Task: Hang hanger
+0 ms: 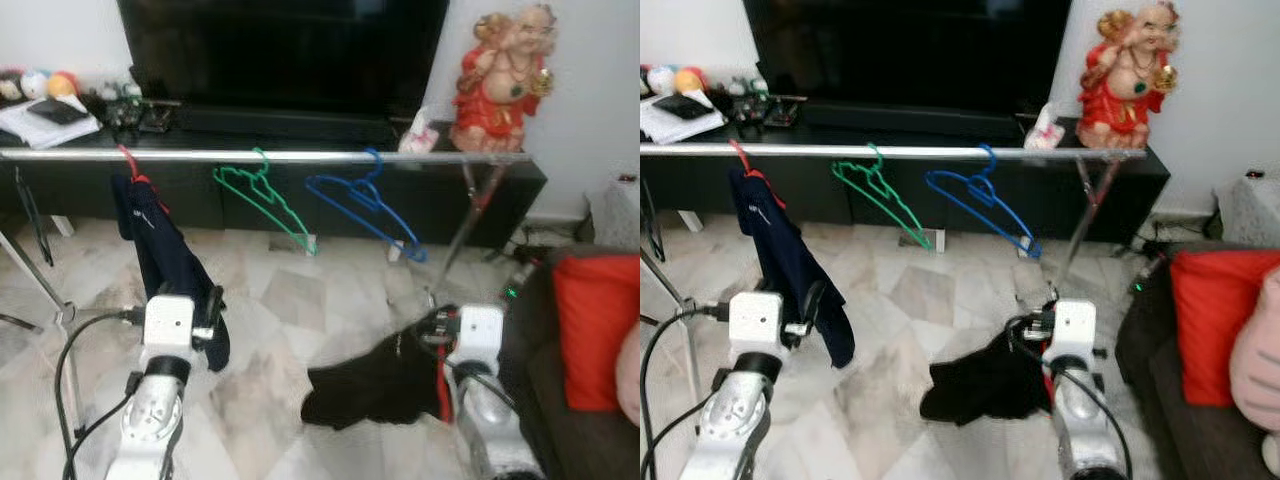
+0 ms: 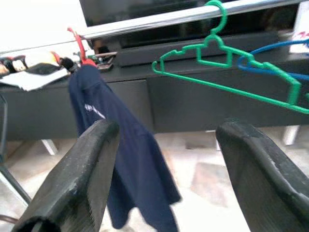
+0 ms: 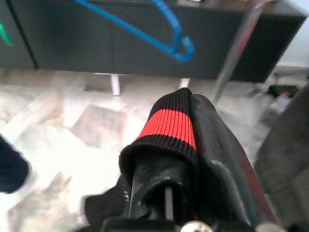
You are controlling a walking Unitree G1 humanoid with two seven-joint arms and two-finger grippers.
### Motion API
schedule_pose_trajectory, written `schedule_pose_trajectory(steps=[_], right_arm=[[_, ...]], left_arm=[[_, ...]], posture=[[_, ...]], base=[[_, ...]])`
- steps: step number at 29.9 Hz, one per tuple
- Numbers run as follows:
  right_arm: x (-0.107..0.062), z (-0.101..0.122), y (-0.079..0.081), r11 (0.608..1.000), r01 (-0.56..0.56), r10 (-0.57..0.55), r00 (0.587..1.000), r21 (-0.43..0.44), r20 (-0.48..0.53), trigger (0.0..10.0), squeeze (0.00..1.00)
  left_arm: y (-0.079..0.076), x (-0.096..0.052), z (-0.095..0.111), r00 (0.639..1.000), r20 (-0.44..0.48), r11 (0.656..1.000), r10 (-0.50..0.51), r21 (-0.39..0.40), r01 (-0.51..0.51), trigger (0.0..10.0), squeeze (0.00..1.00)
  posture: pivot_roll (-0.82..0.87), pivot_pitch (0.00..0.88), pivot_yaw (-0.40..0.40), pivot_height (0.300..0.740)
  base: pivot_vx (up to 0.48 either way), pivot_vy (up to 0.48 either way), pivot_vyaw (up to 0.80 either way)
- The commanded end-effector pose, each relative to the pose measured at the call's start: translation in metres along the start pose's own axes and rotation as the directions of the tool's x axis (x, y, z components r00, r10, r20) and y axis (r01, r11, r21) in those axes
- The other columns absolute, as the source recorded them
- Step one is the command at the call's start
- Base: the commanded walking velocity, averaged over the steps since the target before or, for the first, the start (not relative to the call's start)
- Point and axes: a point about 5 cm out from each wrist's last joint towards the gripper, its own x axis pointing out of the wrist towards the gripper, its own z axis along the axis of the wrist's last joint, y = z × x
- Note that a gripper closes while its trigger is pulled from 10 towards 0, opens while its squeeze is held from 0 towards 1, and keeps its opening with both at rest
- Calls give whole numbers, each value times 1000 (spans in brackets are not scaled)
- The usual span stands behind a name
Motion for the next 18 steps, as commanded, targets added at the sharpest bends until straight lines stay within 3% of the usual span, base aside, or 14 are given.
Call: schedule_pose_trajectory(steps=[1,18], right_arm=[[-3,-6,-14,999,31,-31,999,-21,-17,10000,0],[-7,-21,-13,999,21,-22,998,-25,-56,10000,0]], left_arm=[[-6,2,5,1000,14,1000,-18,-9,18,10000,0],[-6,4,6,1000,13,1000,-13,3,13,10000,0]], posture=[[29,0,-41,740],[28,0,-40,740]], base=[[352,0,0],[319,0,0]])
